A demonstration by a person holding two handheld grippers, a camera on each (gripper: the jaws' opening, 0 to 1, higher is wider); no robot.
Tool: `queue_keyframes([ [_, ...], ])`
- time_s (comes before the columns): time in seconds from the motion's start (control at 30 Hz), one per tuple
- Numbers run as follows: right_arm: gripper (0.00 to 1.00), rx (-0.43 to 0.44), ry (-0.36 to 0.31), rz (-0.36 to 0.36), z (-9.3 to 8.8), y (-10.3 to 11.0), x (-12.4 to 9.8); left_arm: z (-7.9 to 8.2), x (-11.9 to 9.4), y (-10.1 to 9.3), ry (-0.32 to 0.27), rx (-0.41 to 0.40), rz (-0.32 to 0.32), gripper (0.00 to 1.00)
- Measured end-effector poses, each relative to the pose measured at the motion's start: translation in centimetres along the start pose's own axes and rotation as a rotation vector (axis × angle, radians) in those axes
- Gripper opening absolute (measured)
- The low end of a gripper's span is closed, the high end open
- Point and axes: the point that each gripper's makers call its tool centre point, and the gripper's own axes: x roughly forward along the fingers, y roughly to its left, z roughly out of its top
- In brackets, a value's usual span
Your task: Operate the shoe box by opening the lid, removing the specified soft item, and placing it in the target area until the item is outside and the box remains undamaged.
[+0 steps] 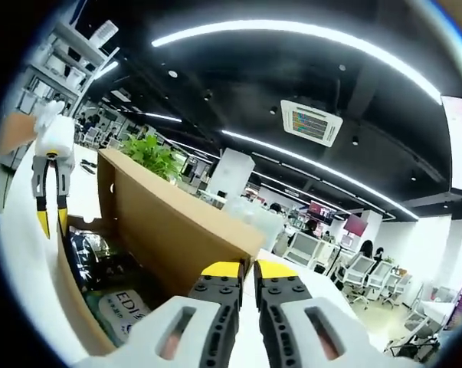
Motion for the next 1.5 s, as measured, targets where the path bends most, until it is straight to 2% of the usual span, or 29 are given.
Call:
queue_keyframes([
  [0.2, 0.04, -0.041, -0.018, 0.005, 0.1, -0.2, 0.3, -0.2, 0.3, 0.6, 0.032, 0.013, 0.018, 0.09],
  [0.33, 0.04, 0.015, -0.020, 0.022, 0.2, -0.5, 0.7, -0.2, 0.4, 0.7, 0.037, 0.022, 0.015, 0.06],
  [0.4, 0.04, 0.048, 0.003, 0.035, 0.4, -0.7, 1.2, -0.2, 0.4, 0.7, 0.037, 0.038, 0.010, 0.06],
  [0.53, 0.04, 0.061, 0.041, 0.058, 0.4, -0.9, 1.8, -0.2, 0.4, 0.6, 0.036, 0.043, 0.010, 0.05],
  [0.6, 0.04, 0.012, 0.073, 0.087, 0.3, -1.0, 2.1, -0.2, 0.4, 0.6, 0.038, 0.046, 0.010, 0.05],
  [0.63, 0.04, 0.032, 0.087, 0.091, 0.4, -1.0, 2.2, -0.2, 0.4, 0.6, 0.043, 0.046, 0.011, 0.05],
  [0.73, 0.04, 0.001, 0.127, 0.107, 0.4, -1.0, 2.6, -0.2, 0.4, 0.5, 0.052, 0.053, 0.010, 0.04],
  [1.07, 0.04, -0.004, 0.160, 0.155, 0.3, -1.6, 3.6, -0.3, 0.4, 0.5, 0.071, 0.012, -0.026, 0.03],
  [1.17, 0.04, 0.034, 0.170, 0.182, 0.3, -1.8, 3.8, -0.3, 0.4, 0.4, 0.073, 0.020, -0.030, 0.03],
  [1.33, 0.04, 0.045, 0.192, 0.204, 0.3, -1.9, 4.5, -0.3, 0.4, 0.4, 0.076, 0.035, -0.018, 0.03],
  [1.5, 0.04, 0.105, 0.224, 0.222, 0.1, -2.3, 5.6, -0.2, 0.4, 0.5, 0.074, 0.037, -0.007, 0.03],
])
